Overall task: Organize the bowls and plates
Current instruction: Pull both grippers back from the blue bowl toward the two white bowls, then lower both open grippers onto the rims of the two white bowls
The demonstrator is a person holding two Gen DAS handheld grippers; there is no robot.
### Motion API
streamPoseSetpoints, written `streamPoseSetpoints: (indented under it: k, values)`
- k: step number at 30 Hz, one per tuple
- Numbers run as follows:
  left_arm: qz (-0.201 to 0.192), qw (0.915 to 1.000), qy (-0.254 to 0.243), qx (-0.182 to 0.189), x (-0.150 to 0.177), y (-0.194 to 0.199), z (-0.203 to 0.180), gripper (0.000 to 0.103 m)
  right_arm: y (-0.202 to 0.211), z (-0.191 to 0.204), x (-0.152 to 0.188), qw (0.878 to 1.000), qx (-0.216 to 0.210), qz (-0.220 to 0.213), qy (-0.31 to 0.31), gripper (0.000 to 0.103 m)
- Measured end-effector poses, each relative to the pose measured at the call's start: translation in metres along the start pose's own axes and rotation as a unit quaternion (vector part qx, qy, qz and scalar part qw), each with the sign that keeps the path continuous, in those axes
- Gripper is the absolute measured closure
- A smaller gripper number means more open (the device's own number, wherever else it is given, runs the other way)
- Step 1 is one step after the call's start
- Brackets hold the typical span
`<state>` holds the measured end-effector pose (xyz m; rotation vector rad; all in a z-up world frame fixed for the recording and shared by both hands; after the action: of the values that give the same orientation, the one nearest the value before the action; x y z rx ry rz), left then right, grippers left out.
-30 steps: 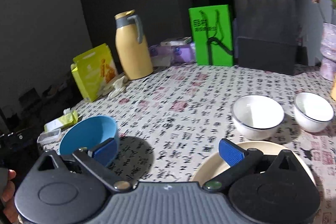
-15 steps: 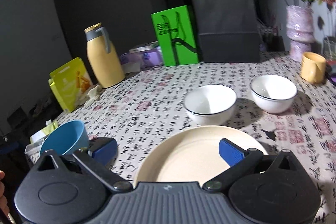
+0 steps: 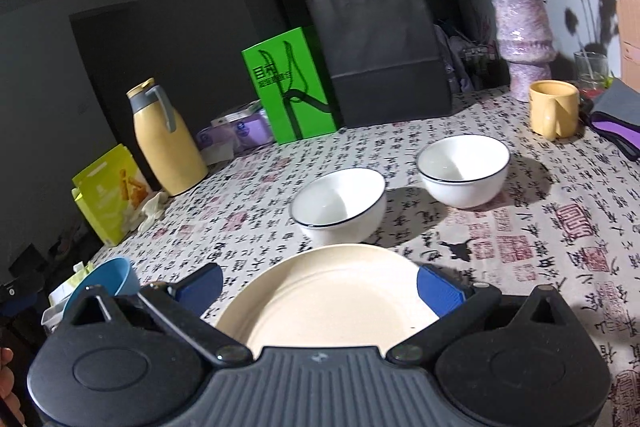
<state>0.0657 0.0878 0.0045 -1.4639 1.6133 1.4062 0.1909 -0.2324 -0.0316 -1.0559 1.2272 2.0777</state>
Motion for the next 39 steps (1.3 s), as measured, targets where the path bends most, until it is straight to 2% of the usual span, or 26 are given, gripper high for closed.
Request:
streamPoseSetpoints:
  k: [11, 21, 30, 39]
  values:
    - [0.026, 0.9993, -0.014, 0.024, 0.005, -0.031, -0.035, 0.0, -0.001, -0.042, 0.001, 1.0, 0.022, 0.01, -0.015, 0.0]
    - [0.055, 0.9974, -0.021, 0.042, 0.009, -0.065, -0.068, 0.0, -0.007, -0.058, -0.02, 0.999, 0.036, 0.015, 0.032, 0.0]
    - [0.075, 0.9956, -0.014, 0.053, 0.002, -0.092, -0.096, 0.0, -0.021, -0.06, -0.062, 0.998, 0.013, 0.023, 0.063, 0.0]
    - [0.12, 0.9917, 0.005, 0.047, -0.004, -0.132, -0.123, 0.0, -0.052, -0.041, -0.109, 0.992, -0.025, 0.054, 0.11, 0.0]
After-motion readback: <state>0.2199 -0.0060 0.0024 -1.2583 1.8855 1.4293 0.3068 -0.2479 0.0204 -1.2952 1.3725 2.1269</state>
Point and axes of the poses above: each gripper's, at about its wrist camera, not at the fingertips, and y roughly against the way its jaws point, z to its left, x to its underside, the point moved 2 cm from there along -y, roughly the way its jaws point, and after that the axes turned 4 degrees about y, right-handed, at the moved point
